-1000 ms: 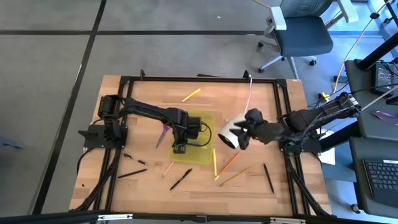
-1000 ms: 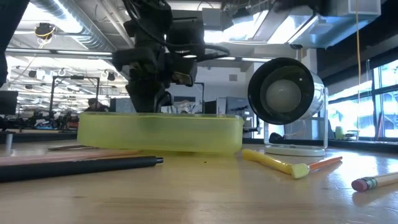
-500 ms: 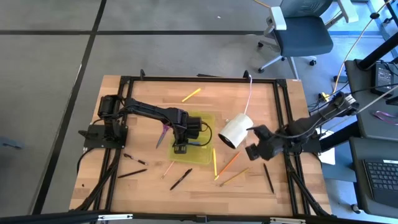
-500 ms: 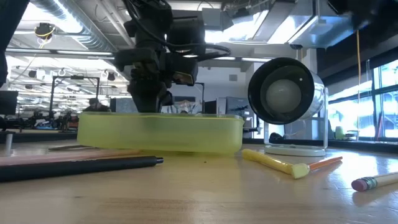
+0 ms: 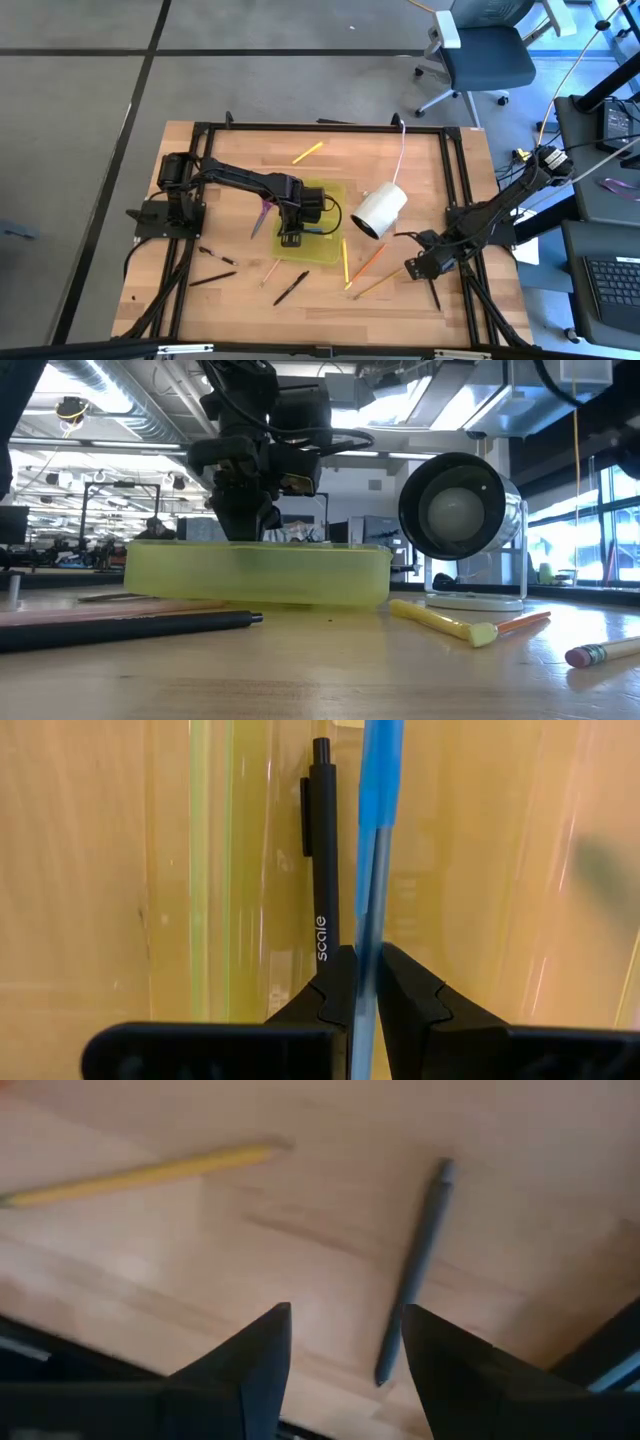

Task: Pick & place school supplies into a supply box
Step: Put the blue pen into the yellow supply box, then put the black pen into the yellow supply box

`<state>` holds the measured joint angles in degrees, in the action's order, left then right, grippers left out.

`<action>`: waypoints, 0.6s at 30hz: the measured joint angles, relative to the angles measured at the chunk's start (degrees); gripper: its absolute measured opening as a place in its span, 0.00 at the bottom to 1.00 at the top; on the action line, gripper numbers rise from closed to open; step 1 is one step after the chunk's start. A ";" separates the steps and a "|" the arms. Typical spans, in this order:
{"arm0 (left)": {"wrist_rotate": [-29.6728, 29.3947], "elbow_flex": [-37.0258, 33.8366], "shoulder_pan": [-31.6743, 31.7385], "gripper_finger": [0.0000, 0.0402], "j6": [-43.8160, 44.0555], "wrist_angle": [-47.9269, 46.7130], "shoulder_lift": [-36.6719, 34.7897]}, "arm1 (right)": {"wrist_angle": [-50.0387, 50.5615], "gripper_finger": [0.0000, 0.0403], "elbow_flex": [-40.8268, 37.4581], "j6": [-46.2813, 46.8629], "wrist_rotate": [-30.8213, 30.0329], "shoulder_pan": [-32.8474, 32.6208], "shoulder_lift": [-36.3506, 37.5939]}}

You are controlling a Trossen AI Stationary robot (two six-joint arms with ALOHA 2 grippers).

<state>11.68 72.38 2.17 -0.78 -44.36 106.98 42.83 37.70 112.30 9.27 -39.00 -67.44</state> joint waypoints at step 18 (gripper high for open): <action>0.01 0.00 0.10 0.19 1.14 0.26 -0.03 | -5.08 0.48 -8.76 1.23 -0.63 -0.42 -0.16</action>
<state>11.69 72.38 2.28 0.37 -44.10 106.95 37.76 28.94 113.53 8.64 -39.42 -67.60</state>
